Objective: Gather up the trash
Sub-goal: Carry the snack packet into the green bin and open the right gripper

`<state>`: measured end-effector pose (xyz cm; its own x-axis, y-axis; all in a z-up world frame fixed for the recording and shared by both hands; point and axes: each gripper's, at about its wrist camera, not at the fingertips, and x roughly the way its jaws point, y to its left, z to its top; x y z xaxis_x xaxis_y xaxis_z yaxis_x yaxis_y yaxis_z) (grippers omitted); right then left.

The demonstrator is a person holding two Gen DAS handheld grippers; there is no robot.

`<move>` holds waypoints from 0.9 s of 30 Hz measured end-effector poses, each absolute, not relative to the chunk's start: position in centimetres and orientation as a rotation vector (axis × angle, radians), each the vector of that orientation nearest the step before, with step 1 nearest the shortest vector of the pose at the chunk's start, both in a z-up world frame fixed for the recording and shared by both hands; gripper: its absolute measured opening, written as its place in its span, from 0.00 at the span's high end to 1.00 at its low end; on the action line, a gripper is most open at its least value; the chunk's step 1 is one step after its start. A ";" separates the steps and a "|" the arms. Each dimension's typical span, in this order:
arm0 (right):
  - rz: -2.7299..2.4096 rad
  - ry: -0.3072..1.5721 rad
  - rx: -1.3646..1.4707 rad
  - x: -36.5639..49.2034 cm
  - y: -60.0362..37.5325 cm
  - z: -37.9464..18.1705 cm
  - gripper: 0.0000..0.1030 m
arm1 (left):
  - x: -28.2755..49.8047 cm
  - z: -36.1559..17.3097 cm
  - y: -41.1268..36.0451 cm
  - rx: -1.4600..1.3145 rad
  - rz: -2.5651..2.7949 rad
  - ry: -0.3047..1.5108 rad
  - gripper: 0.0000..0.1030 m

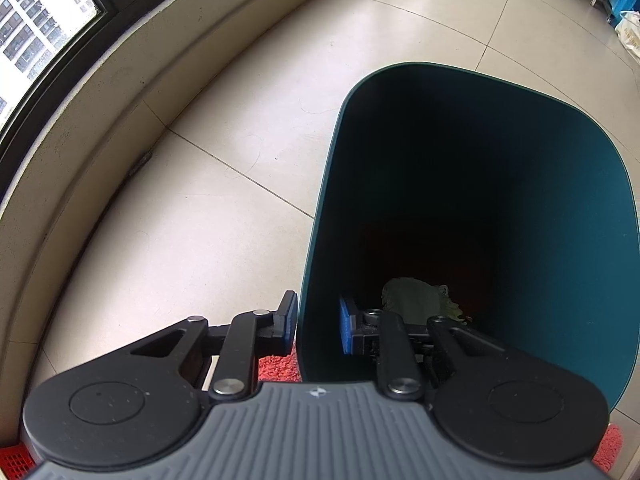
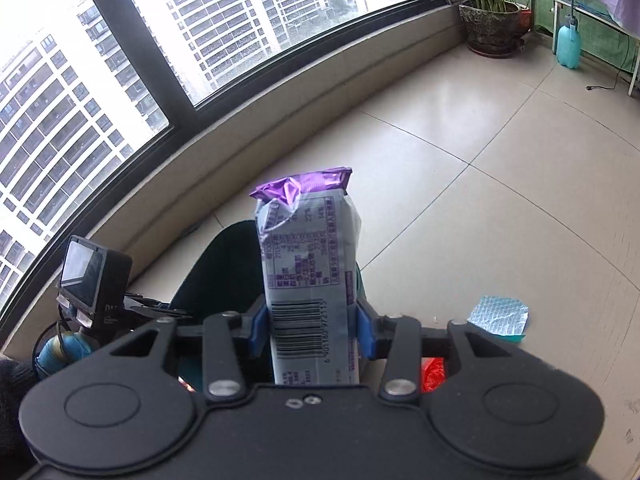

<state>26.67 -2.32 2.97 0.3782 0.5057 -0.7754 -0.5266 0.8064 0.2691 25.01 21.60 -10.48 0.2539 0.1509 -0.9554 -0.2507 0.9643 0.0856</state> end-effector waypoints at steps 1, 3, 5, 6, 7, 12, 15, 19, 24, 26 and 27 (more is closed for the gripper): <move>0.668 0.980 -0.027 26.8 -1.3 2.7 0.59 | 25.0 -10.4 21.7 -0.097 0.267 1.282 0.80; 0.678 0.984 -0.052 27.2 1.0 1.6 0.59 | 24.9 -10.3 21.9 -0.106 0.256 1.277 0.80; 0.672 1.000 -0.091 27.7 3.6 -0.1 0.59 | 24.9 -10.3 22.2 -0.114 0.251 1.275 0.81; 0.667 1.009 -0.107 28.0 4.5 -0.8 0.59 | 24.9 -10.4 22.3 -0.121 0.248 1.276 0.81; 0.659 1.021 -0.129 28.2 5.5 -1.8 0.59 | 25.0 -10.5 22.4 -0.129 0.244 1.279 0.81; 0.637 1.090 -0.224 28.9 9.9 -6.0 0.59 | 24.9 -10.5 22.9 -0.144 0.231 1.275 0.82; 0.627 1.129 -0.282 28.7 11.4 -8.6 0.59 | 24.8 -10.6 22.7 -0.147 0.223 1.275 0.82; 0.608 1.179 -0.308 29.1 12.5 -11.4 0.59 | 24.5 -10.7 23.1 -0.141 0.211 1.277 0.82; 0.581 1.212 -0.370 29.2 13.4 -14.1 0.59 | 24.4 -10.9 23.1 -0.135 0.203 1.281 0.82; 0.564 1.226 -0.387 29.7 14.1 -15.0 0.58 | 24.4 -10.9 23.2 -0.135 0.201 1.280 0.82; 0.559 1.235 -0.392 29.7 14.2 -15.4 0.58 | 24.5 -10.7 23.1 -0.136 0.201 1.281 0.82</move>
<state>29.72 14.22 -15.38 0.2240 0.1867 -0.9565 -0.5956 0.8031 0.0173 24.47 23.08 -10.66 0.2714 0.0732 -0.9597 -0.2240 0.9745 0.0110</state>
